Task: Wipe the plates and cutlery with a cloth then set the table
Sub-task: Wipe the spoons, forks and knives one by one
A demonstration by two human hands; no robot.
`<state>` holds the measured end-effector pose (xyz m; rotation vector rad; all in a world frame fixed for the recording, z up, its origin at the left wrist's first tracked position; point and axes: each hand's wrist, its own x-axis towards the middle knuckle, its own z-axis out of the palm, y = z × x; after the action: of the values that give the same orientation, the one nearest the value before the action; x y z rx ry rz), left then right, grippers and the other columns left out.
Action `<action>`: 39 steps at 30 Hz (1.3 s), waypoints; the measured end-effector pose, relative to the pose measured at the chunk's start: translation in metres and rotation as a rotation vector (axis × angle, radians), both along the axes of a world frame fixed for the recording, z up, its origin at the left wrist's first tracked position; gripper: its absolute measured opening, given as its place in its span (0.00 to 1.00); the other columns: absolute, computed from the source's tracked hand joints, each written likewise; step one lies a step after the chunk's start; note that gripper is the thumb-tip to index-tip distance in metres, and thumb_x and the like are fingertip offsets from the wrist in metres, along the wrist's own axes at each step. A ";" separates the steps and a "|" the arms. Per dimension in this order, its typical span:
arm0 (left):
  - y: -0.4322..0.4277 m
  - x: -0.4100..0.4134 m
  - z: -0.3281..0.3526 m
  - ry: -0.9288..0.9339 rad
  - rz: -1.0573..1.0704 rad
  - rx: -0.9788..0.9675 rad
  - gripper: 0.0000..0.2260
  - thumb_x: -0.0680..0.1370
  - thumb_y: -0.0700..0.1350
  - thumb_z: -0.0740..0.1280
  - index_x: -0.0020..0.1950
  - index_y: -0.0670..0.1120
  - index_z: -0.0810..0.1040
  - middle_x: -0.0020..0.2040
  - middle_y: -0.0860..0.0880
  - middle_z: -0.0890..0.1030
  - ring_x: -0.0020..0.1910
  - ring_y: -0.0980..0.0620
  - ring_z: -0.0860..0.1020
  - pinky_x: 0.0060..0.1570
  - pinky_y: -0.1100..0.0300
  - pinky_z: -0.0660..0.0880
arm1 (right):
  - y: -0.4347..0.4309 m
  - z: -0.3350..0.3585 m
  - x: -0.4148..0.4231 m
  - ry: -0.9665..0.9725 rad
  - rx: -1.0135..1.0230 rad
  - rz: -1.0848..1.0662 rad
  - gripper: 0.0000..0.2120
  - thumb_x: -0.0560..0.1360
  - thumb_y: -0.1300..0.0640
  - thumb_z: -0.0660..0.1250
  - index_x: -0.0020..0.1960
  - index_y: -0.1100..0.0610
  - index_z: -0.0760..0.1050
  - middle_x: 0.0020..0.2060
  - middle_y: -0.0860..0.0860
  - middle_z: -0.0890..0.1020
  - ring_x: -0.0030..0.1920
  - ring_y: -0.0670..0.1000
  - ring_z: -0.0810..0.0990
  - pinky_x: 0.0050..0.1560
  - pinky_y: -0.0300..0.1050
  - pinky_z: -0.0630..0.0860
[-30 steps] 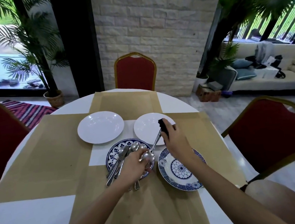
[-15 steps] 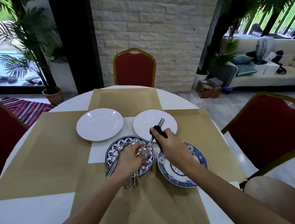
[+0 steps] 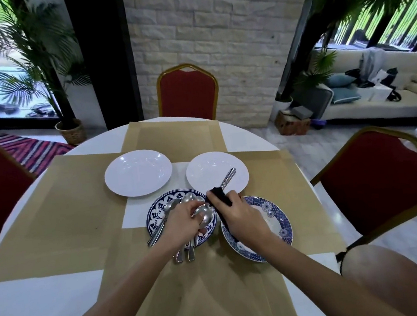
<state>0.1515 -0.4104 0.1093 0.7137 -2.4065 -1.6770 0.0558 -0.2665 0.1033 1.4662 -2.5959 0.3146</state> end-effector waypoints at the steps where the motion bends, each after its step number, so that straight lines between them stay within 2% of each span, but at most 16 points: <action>1: 0.001 0.001 0.000 0.007 0.001 0.015 0.12 0.79 0.41 0.63 0.62 0.48 0.76 0.49 0.46 0.83 0.35 0.48 0.84 0.44 0.47 0.81 | 0.002 -0.003 0.002 0.040 -0.008 0.014 0.33 0.73 0.65 0.66 0.75 0.49 0.62 0.49 0.59 0.73 0.42 0.62 0.77 0.27 0.52 0.72; 3: 0.001 0.003 -0.001 0.013 -0.008 0.040 0.11 0.80 0.41 0.63 0.61 0.49 0.76 0.50 0.46 0.83 0.37 0.47 0.84 0.45 0.47 0.81 | 0.004 -0.003 -0.006 0.098 0.001 0.023 0.32 0.74 0.64 0.66 0.75 0.48 0.63 0.49 0.59 0.73 0.41 0.61 0.77 0.27 0.50 0.71; 5: 0.000 0.003 0.000 0.011 -0.019 0.044 0.11 0.80 0.40 0.63 0.61 0.47 0.76 0.51 0.46 0.83 0.38 0.46 0.84 0.46 0.47 0.81 | 0.003 0.007 -0.022 0.044 0.006 -0.059 0.29 0.78 0.61 0.62 0.76 0.44 0.60 0.53 0.58 0.71 0.45 0.60 0.76 0.35 0.51 0.72; 7: -0.002 0.003 0.004 -0.003 -0.023 0.006 0.13 0.80 0.41 0.63 0.64 0.47 0.76 0.51 0.47 0.82 0.36 0.50 0.84 0.43 0.53 0.82 | 0.000 0.017 -0.042 -0.021 -0.042 -0.176 0.26 0.80 0.57 0.59 0.75 0.41 0.60 0.54 0.56 0.70 0.46 0.58 0.75 0.39 0.50 0.72; 9: -0.007 0.005 0.009 -0.021 -0.032 -0.083 0.12 0.79 0.40 0.64 0.62 0.49 0.76 0.49 0.50 0.82 0.33 0.56 0.83 0.37 0.62 0.80 | -0.002 0.026 -0.059 -0.138 -0.124 -0.201 0.20 0.81 0.51 0.60 0.72 0.41 0.66 0.52 0.53 0.72 0.46 0.55 0.75 0.43 0.48 0.73; 12: -0.020 0.007 0.015 -0.061 -0.085 -0.276 0.12 0.77 0.42 0.67 0.59 0.52 0.79 0.49 0.49 0.82 0.40 0.54 0.81 0.43 0.57 0.80 | 0.000 0.042 -0.078 -0.383 -0.090 -0.160 0.14 0.76 0.46 0.66 0.62 0.42 0.76 0.52 0.47 0.79 0.50 0.49 0.76 0.50 0.46 0.73; 14: -0.026 0.009 0.017 -0.083 -0.131 -0.405 0.11 0.77 0.43 0.66 0.58 0.52 0.79 0.50 0.52 0.82 0.44 0.55 0.78 0.44 0.65 0.76 | 0.006 0.050 -0.085 -0.563 -0.047 -0.148 0.08 0.73 0.46 0.71 0.52 0.44 0.79 0.46 0.46 0.82 0.45 0.48 0.80 0.48 0.45 0.76; 16: -0.029 0.008 0.018 -0.080 -0.119 -0.493 0.10 0.78 0.44 0.65 0.57 0.54 0.80 0.48 0.56 0.81 0.44 0.58 0.74 0.39 0.70 0.69 | 0.011 0.052 -0.085 -0.722 -0.046 -0.120 0.05 0.72 0.49 0.73 0.45 0.49 0.80 0.39 0.48 0.83 0.38 0.48 0.81 0.44 0.46 0.78; 19: -0.031 0.004 0.017 -0.063 0.032 -0.504 0.10 0.78 0.45 0.61 0.49 0.59 0.79 0.45 0.57 0.81 0.44 0.55 0.77 0.39 0.62 0.69 | 0.019 0.048 -0.070 -0.886 0.003 -0.078 0.07 0.73 0.52 0.72 0.44 0.55 0.79 0.37 0.51 0.82 0.34 0.47 0.81 0.38 0.42 0.78; 21: -0.032 0.001 0.017 -0.092 0.074 -0.531 0.08 0.77 0.47 0.62 0.48 0.57 0.78 0.45 0.56 0.81 0.46 0.52 0.78 0.41 0.60 0.69 | 0.024 0.042 -0.053 -1.000 0.082 -0.057 0.09 0.73 0.52 0.73 0.46 0.58 0.79 0.37 0.51 0.82 0.35 0.48 0.80 0.37 0.40 0.77; 25: -0.029 -0.007 0.022 -0.057 0.100 -0.528 0.06 0.75 0.51 0.66 0.52 0.55 0.76 0.48 0.54 0.83 0.50 0.48 0.79 0.46 0.56 0.74 | 0.028 0.029 -0.024 -1.091 0.163 -0.009 0.06 0.73 0.53 0.72 0.40 0.54 0.79 0.35 0.49 0.80 0.33 0.47 0.78 0.37 0.39 0.75; 28: -0.016 -0.012 0.025 0.046 0.191 -0.425 0.14 0.76 0.49 0.67 0.60 0.51 0.71 0.48 0.51 0.82 0.50 0.47 0.78 0.50 0.54 0.74 | 0.026 0.019 -0.007 -1.195 0.043 -0.062 0.08 0.73 0.56 0.72 0.37 0.52 0.77 0.33 0.49 0.79 0.32 0.46 0.77 0.36 0.36 0.73; 31: 0.006 -0.012 0.022 0.103 0.369 -0.041 0.19 0.75 0.48 0.69 0.63 0.49 0.67 0.45 0.52 0.80 0.46 0.48 0.78 0.48 0.55 0.73 | 0.025 0.006 0.007 -1.327 -0.132 -0.132 0.05 0.73 0.59 0.72 0.40 0.57 0.77 0.34 0.54 0.80 0.33 0.51 0.78 0.36 0.40 0.75; 33: 0.016 -0.013 0.009 0.083 0.368 0.188 0.17 0.74 0.47 0.70 0.60 0.46 0.70 0.44 0.50 0.82 0.43 0.48 0.82 0.49 0.49 0.79 | 0.025 -0.001 0.013 -1.361 -0.214 -0.164 0.04 0.73 0.61 0.71 0.42 0.58 0.77 0.35 0.56 0.80 0.33 0.53 0.79 0.38 0.43 0.78; 36: 0.022 -0.012 -0.004 -0.006 0.270 0.208 0.06 0.75 0.43 0.71 0.49 0.43 0.78 0.42 0.47 0.84 0.41 0.49 0.83 0.50 0.48 0.80 | 0.027 -0.007 0.017 -1.360 -0.277 -0.212 0.04 0.73 0.61 0.71 0.43 0.60 0.77 0.36 0.57 0.80 0.33 0.53 0.81 0.37 0.44 0.78; 39: 0.023 -0.012 -0.009 -0.016 0.230 0.207 0.02 0.75 0.41 0.70 0.43 0.44 0.79 0.41 0.45 0.84 0.38 0.47 0.83 0.49 0.48 0.80 | 0.034 -0.010 0.019 -1.325 -0.280 -0.233 0.05 0.74 0.61 0.71 0.44 0.62 0.77 0.35 0.57 0.81 0.33 0.52 0.81 0.36 0.41 0.78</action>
<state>0.1394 -0.3875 0.0998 0.9940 -2.0849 -1.8424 0.0752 -0.2321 0.0930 0.9107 -3.2410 2.0873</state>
